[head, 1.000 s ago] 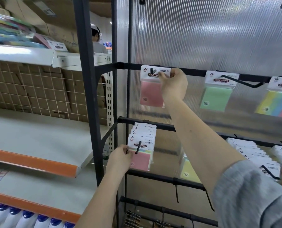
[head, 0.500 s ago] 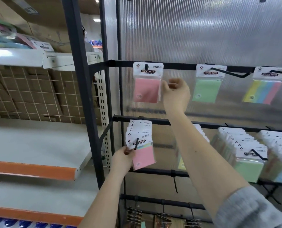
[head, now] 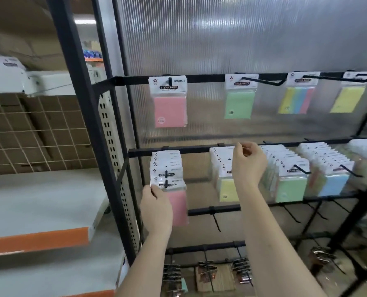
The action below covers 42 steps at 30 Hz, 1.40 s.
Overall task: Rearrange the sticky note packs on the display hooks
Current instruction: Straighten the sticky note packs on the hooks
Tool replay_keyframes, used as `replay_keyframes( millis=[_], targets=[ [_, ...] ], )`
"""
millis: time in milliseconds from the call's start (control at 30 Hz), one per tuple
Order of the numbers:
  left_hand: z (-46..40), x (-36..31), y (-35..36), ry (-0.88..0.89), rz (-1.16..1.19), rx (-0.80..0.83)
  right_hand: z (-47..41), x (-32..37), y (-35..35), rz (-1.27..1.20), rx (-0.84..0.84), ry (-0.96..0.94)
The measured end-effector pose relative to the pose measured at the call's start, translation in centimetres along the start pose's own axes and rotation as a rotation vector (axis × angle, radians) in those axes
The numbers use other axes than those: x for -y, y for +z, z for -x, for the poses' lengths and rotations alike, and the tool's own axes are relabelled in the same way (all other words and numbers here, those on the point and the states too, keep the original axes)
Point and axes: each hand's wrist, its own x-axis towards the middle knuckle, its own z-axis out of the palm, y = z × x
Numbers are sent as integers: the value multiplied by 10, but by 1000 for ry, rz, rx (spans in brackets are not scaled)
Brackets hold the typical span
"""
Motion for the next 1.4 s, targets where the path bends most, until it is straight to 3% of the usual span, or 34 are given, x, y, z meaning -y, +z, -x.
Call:
replay_keyframes(
  millis=[300,400,533,600,933,1133,1400],
  targets=[
    [37,-8,7,-60,-126,-273,-9,-50,-43,123,42,96],
    [48,-12,14,-39,-128,-324,-19,-66,-50,234,184,92],
    [55,-20,20,-32,-138,-325,-28,-80,-46,261,493,155],
    [54,-22,18,-9,-121,-318,-30,-82,-41,247,542,167],
    [53,-36,4,38,-116,-331,-4,-87,-35,253,311,133],
    [52,-34,0,64,-119,-335,6,-86,-34,182,242,239],
    [46,-33,-3,66,-96,-300,7,-83,-35,31,415,251]
  ],
)
